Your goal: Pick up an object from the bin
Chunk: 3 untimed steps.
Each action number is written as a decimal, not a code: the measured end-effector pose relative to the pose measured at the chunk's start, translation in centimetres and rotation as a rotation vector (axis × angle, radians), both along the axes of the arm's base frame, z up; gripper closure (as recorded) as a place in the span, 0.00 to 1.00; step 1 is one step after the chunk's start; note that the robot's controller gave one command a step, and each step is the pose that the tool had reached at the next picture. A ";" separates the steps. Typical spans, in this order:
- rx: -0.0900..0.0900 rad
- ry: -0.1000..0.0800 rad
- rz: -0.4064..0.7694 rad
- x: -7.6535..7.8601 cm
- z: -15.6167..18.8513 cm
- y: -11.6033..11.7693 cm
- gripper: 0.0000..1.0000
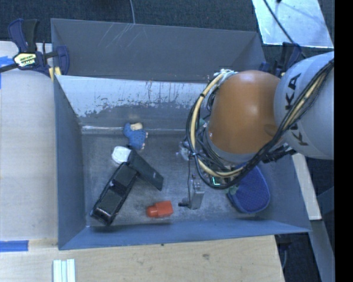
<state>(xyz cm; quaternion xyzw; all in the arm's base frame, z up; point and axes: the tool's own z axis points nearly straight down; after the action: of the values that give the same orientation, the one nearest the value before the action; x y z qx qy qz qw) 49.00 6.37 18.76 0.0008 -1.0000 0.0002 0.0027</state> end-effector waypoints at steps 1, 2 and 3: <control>0.001 -0.002 -0.083 -0.4 -12.0 6.0 0.00; 0.003 -0.012 -0.087 -0.1 -11.4 5.9 1.00; 0.003 -0.018 -0.078 3.3 -0.7 4.2 1.00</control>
Offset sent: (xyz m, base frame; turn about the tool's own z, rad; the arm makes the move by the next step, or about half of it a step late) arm -0.0033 0.0580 -0.1169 0.0873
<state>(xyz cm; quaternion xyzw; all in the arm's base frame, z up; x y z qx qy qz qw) 52.27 10.59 18.01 -0.0381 -0.9993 -0.0011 -0.0062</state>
